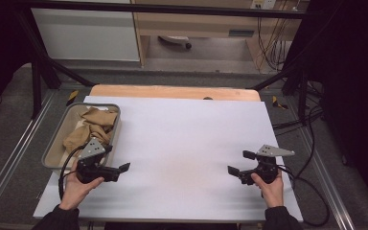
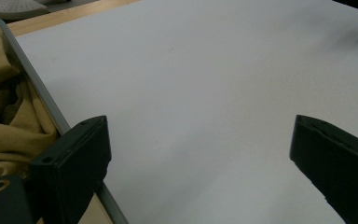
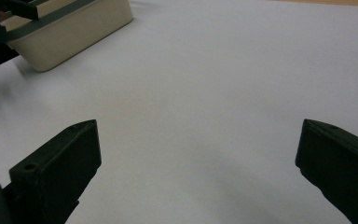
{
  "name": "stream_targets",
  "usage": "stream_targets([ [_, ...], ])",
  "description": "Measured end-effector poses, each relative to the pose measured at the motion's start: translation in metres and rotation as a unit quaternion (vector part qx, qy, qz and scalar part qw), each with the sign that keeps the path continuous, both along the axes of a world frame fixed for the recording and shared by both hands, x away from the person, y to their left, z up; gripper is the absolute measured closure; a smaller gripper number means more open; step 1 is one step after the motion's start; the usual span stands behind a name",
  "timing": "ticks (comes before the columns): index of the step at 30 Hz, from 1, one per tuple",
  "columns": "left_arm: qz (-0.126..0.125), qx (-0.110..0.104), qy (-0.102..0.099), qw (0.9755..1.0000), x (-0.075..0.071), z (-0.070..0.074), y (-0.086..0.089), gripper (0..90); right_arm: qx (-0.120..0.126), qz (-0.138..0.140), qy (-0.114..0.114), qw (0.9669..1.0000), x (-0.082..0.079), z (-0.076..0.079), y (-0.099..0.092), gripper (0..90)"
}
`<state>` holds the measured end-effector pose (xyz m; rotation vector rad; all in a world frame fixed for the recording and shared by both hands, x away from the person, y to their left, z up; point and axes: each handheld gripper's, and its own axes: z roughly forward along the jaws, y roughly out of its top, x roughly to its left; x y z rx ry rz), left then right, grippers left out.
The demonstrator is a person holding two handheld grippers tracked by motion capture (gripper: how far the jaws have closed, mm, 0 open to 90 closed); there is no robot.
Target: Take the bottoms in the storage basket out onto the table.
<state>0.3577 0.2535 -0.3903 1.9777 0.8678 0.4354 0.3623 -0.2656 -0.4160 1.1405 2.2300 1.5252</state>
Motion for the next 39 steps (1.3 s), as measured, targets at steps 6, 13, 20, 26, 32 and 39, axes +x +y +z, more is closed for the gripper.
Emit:
stream_targets([
  [6,-0.001,-0.001,-0.001,1.0000,0.000,0.001,0.000,5.3,-0.001,0.000,0.001,1.0000,0.000,0.000,0.000,0.6],
  [13,-0.001,0.001,-0.001,1.0000,0.000,0.003,0.000,5.7,-0.001,0.001,0.001,1.0000,0.000,-0.001,0.000,0.6],
  [20,0.004,0.003,-0.002,1.0000,-0.001,0.005,0.003,5.8,0.000,-0.001,0.002,1.0000,0.000,-0.001,-0.001,0.6],
  [26,0.012,0.011,-0.004,0.9999,-0.001,0.007,0.006,5.7,0.000,0.000,0.002,1.0000,0.001,-0.001,0.000,0.6],
  [32,0.019,0.007,-0.004,0.9998,-0.001,0.008,0.011,5.8,-0.005,0.000,0.004,1.0000,0.001,-0.002,0.001,0.6],
  [39,0.029,0.008,-0.008,0.9995,-0.001,0.011,0.017,5.9,-0.006,0.000,0.008,1.0000,0.001,-0.002,0.002,0.6],
])
